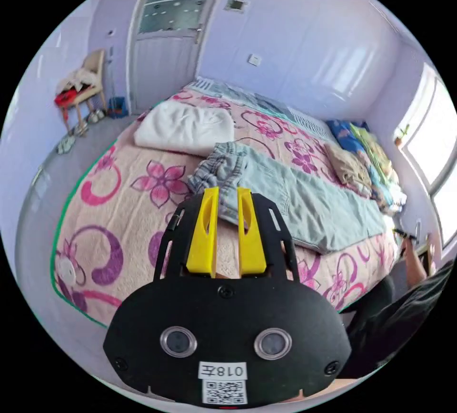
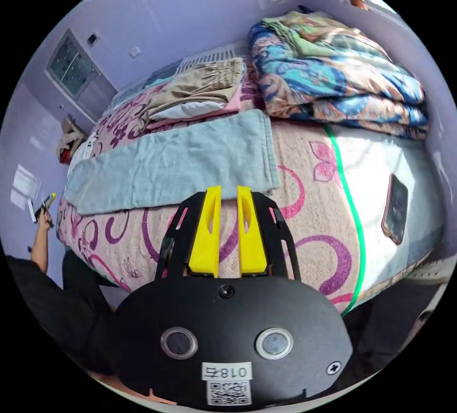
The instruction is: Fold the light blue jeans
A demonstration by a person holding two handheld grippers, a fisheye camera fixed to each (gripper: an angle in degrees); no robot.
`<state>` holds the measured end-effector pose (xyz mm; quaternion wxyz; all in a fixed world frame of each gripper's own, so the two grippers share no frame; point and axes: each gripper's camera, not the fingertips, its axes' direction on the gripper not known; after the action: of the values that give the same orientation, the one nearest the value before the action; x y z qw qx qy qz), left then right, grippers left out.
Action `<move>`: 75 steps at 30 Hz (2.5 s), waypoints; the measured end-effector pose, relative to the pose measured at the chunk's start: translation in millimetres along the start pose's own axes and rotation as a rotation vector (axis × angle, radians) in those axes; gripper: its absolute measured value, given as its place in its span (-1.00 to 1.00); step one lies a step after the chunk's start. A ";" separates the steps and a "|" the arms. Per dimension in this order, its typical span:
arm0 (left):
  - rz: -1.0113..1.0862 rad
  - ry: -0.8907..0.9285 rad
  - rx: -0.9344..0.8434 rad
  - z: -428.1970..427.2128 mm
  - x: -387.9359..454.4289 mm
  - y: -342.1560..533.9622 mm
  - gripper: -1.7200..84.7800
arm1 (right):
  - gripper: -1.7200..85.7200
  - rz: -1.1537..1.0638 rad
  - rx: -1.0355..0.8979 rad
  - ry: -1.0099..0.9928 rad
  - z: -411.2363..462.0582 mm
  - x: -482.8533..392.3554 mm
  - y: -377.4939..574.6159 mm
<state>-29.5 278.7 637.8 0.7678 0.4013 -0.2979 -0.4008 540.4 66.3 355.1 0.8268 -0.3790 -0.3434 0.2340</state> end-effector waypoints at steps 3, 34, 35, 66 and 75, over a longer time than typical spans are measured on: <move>0.308 -0.109 -0.135 52.0 90.8 -74.7 -0.78 | -0.81 -0.168 -0.020 0.046 24.0 -51.3 -22.2; 0.980 -0.523 -0.420 229.4 257.0 -274.9 -0.97 | -0.96 -0.358 0.015 0.110 166.5 -195.9 27.2; 0.970 -0.519 -0.365 208.5 254.5 -269.7 -0.98 | -0.96 -0.363 0.019 0.110 172.3 -196.8 27.4; 0.328 -0.201 -0.095 -119.0 21.5 -105.9 -0.98 | -0.72 -1.179 -0.337 0.505 377.2 -241.6 -15.9; 0.322 -0.177 -0.057 -141.4 -34.8 -134.2 -0.98 | -0.90 -1.302 -0.507 0.653 422.4 -245.2 6.7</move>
<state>12.7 314.0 447.5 0.8039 0.2898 -0.4133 -0.3147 64.3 108.5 455.5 0.7451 -0.3280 -0.2788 -0.5093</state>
